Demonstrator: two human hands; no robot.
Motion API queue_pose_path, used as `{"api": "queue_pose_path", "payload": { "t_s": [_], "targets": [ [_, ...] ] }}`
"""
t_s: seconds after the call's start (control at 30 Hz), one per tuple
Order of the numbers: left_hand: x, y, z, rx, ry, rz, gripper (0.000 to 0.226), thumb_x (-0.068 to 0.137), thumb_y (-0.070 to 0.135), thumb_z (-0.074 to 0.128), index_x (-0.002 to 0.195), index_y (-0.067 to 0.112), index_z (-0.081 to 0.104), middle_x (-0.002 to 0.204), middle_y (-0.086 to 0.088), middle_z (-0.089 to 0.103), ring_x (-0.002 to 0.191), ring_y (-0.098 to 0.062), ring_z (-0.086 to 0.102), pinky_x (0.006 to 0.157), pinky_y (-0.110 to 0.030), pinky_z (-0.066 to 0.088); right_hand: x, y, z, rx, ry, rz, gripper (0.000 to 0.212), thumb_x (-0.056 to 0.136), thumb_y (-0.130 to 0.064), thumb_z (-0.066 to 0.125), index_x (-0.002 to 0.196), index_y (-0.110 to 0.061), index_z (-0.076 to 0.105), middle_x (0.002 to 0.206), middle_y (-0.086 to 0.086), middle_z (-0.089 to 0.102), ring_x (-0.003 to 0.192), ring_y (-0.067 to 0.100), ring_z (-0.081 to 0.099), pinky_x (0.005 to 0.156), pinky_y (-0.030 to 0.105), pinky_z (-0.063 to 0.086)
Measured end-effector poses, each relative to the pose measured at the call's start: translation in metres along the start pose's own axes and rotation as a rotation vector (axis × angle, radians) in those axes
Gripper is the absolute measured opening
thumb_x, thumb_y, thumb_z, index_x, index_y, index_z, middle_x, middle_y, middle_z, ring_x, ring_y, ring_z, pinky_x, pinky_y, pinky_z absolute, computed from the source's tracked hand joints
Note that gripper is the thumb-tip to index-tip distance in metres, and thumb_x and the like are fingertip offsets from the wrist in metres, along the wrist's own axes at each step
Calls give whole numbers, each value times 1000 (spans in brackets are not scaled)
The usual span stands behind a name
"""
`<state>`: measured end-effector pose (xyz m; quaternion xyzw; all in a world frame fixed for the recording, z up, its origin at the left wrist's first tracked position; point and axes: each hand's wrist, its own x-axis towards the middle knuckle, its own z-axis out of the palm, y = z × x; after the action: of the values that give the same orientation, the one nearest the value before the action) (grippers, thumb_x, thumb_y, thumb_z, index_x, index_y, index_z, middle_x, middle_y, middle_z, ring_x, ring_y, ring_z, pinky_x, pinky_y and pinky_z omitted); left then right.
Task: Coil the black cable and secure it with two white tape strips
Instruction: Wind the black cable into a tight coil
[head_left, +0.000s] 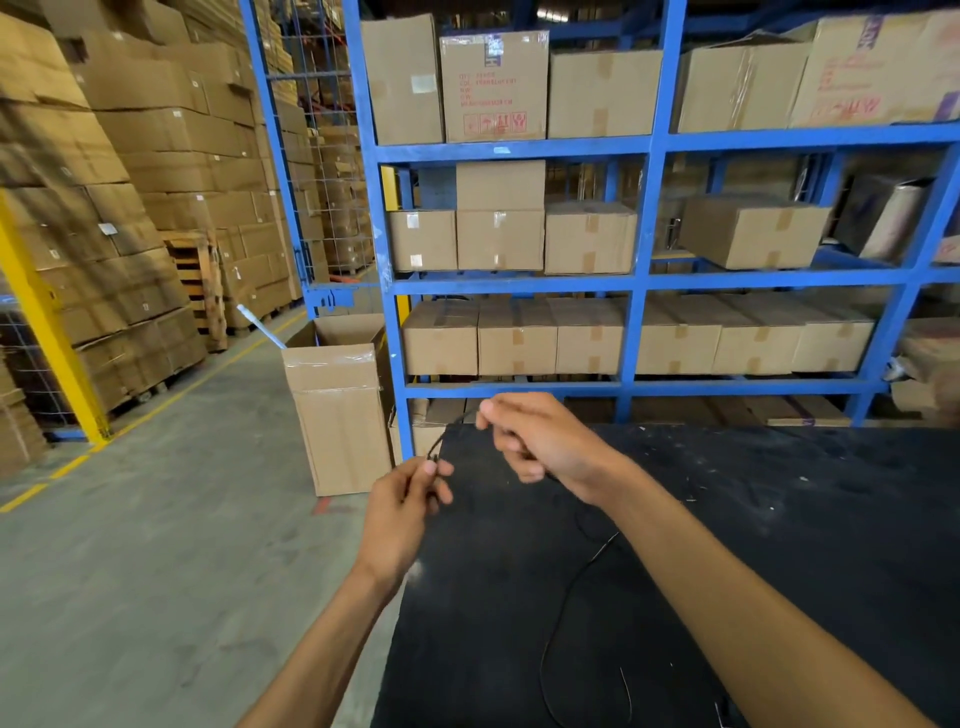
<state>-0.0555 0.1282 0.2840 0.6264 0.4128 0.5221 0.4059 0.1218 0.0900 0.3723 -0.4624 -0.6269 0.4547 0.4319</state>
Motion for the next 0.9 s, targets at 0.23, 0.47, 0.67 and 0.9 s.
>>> {"api": "queue_pose_path", "payload": {
  "t_s": [0.23,0.47,0.67,0.9],
  "targets": [
    [25,39,-13,-767,61,-280,33,104,20,34,104,11,66,89,-1,78,72,-9,70,72,-24,47,-14,41,46,52,-28,-127,23,107,-23,41,91,-13,55,60,-3,36,41,9,25,39,19,23],
    [31,78,-16,-907,-2,-356,31,100,14,29,82,13,54,48,7,38,39,-10,35,57,-23,35,-14,84,63,-29,-60,-60,29,108,-25,35,90,-11,53,62,3,36,41,4,29,41,18,27],
    [13,83,-1,-444,-212,-228,33,100,17,31,72,15,48,47,12,21,39,-5,14,41,-21,17,5,88,49,-496,14,-46,35,107,-24,36,80,-14,55,56,-10,50,58,6,50,61,25,40],
    [12,104,-13,-466,-376,-185,34,99,16,34,69,15,50,54,10,19,51,-12,5,45,-23,8,14,123,23,-500,-129,98,39,106,-26,37,71,-22,55,75,-1,63,74,13,63,79,33,49]
  ]
}}
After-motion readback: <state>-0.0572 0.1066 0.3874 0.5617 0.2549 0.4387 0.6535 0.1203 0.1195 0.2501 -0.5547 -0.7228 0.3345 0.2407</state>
